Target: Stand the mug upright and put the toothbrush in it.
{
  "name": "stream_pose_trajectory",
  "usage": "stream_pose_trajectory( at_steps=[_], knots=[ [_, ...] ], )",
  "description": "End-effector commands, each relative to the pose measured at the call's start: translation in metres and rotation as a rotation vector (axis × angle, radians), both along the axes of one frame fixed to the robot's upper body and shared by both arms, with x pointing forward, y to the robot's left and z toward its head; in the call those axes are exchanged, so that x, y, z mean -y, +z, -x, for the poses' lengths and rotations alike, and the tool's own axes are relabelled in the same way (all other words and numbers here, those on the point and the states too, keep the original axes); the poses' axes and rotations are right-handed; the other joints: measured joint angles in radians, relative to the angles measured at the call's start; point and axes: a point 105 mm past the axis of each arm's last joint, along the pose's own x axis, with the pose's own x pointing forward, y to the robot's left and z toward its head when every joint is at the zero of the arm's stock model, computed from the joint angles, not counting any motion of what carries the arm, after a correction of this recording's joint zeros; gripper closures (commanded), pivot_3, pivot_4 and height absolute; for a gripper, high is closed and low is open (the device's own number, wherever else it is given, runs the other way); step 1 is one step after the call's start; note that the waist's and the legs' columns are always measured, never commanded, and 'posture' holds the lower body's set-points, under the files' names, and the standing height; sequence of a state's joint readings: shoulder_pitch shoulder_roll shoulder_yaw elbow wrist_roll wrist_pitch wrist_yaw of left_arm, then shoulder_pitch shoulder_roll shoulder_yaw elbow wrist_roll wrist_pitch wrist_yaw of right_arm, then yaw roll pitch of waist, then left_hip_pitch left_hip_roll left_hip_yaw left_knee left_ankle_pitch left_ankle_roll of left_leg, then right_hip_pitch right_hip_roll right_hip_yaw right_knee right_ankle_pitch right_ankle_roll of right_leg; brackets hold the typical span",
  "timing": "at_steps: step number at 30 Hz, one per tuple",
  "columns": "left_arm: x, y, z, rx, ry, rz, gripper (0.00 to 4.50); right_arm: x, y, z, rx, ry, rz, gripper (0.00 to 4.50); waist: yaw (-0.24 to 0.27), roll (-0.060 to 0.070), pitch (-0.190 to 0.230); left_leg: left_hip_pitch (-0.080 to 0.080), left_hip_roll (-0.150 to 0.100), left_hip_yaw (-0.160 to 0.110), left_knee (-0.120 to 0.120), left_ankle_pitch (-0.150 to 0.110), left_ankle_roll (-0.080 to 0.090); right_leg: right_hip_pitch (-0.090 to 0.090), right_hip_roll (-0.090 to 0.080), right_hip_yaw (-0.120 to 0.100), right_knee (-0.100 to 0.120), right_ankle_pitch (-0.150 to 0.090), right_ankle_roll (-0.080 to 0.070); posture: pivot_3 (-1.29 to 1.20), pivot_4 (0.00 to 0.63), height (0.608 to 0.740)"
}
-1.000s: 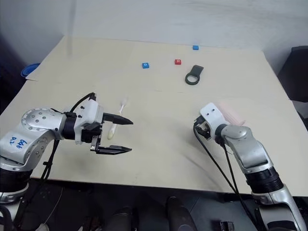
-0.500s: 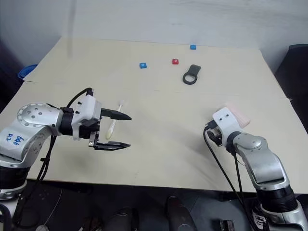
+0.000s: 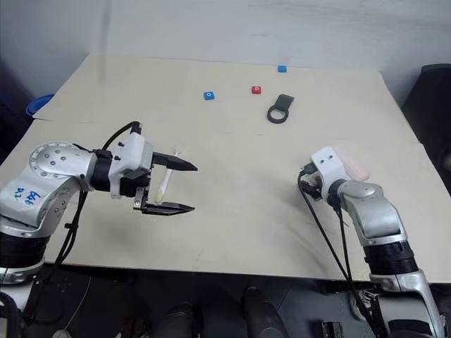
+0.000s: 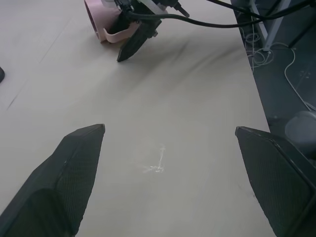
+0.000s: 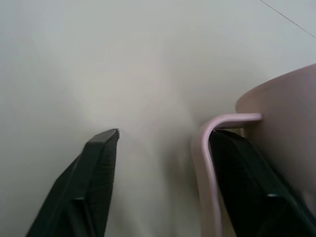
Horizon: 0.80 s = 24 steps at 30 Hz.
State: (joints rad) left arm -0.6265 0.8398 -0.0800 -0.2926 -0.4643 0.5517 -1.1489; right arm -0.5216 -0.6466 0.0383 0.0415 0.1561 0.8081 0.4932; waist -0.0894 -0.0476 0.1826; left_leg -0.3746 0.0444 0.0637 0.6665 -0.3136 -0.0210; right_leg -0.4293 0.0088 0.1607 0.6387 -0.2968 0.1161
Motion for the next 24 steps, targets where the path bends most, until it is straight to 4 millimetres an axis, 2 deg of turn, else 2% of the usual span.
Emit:
stream_pose_trajectory(
  at_steps=[1,5,10,11,15,20,23,24],
  knots=[
    [-0.002,0.004,0.0,0.043,0.001,0.0,0.0,0.003,0.002,0.003,-0.015,0.025,-0.033,2.63,0.0,0.0,0.0,0.0,0.0,0.0,0.0,0.0,0.0,0.0,0.0,0.0,0.0,0.0,0.0,0.0,0.15,0.74],
    [-0.008,0.0,-0.003,0.053,0.025,-0.012,0.0,0.002,0.003,0.008,-0.033,0.072,-0.017,3.88,0.002,0.0,0.0,0.0,0.001,0.0,0.0,0.0,0.0,0.0,0.0,0.0,0.0,0.0,0.0,0.0,0.15,0.74],
    [-0.01,0.007,-0.006,0.058,0.037,0.005,0.0,0.003,0.014,0.004,-0.017,0.069,-0.069,4.49,0.003,0.0,0.0,0.0,0.001,-0.001,0.001,0.0,0.0,0.001,0.0,-0.001,0.0,0.0,0.0,0.0,0.15,0.74],
    [-0.01,0.007,-0.006,0.06,0.041,0.005,0.0,0.001,0.017,0.004,-0.012,0.075,-0.099,4.49,0.003,-0.001,0.0,0.0,0.001,-0.001,0.001,0.0,0.0,0.001,0.0,-0.001,0.0,0.0,0.0,0.0,0.15,0.74],
    [-0.015,0.004,-0.005,0.05,0.072,0.008,0.0,-0.044,0.045,0.014,0.04,0.236,-0.369,4.49,-0.008,-0.001,0.0,0.0,0.002,-0.001,0.0,0.0,0.0,0.001,0.0,0.0,0.0,0.0,0.0,0.0,0.15,0.74],
    [-0.035,0.006,-0.003,0.02,0.191,0.051,0.0,-0.106,0.064,0.024,0.163,0.455,-0.523,4.49,-0.034,-0.001,0.0,0.002,0.004,-0.001,0.0,0.0,0.0,0.0,0.0,0.0,0.005,0.0,0.0,0.0,0.15,0.74],
    [-0.048,0.011,-0.002,0.019,0.27,0.07,0.0,-0.152,0.071,0.026,0.247,0.587,-0.592,4.49,-0.046,0.0,0.0,0.002,0.004,-0.003,-0.001,0.0,-0.001,-0.001,0.0,-0.001,0.008,-0.001,-0.001,0.0,0.15,0.74],
    [-0.05,0.012,-0.002,0.02,0.285,0.074,0.0,-0.161,0.072,0.026,0.264,0.611,-0.609,4.49,-0.051,0.0,0.0,0.002,0.004,-0.003,-0.001,0.0,-0.001,-0.001,0.0,-0.002,0.008,-0.001,-0.001,0.0,0.15,0.74]
  ],
)
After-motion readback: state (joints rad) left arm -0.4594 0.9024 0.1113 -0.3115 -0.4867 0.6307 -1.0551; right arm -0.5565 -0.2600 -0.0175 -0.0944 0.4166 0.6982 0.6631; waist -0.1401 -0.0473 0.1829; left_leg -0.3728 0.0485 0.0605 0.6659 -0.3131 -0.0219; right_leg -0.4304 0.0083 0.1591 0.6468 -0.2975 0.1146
